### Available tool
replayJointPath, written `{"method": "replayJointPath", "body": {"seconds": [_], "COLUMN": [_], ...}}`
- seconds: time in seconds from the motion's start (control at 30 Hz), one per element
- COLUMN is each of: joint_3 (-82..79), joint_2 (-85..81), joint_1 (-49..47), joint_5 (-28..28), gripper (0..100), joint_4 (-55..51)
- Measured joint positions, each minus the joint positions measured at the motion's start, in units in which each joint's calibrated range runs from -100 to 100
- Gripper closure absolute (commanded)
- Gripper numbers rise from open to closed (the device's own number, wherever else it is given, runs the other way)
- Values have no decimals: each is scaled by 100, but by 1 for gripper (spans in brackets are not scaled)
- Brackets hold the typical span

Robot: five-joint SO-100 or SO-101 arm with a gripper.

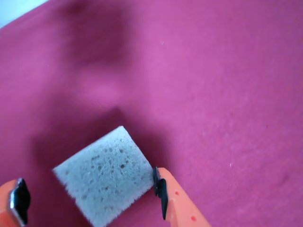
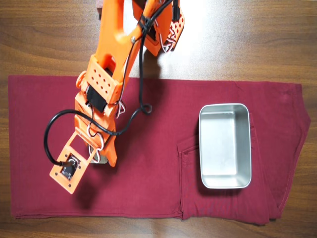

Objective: Grab the cube

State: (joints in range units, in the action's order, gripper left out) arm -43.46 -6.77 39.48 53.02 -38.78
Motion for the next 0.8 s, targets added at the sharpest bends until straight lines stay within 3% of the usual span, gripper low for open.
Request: {"method": "replayJointPath", "body": {"seconds": [0.23,0.8], "joint_3": [378,378], "joint_2": [573,911], "joint_1": [50,169], "joint_5": [-44,-5], "gripper": [74,66], "joint_4": [75,423]}}
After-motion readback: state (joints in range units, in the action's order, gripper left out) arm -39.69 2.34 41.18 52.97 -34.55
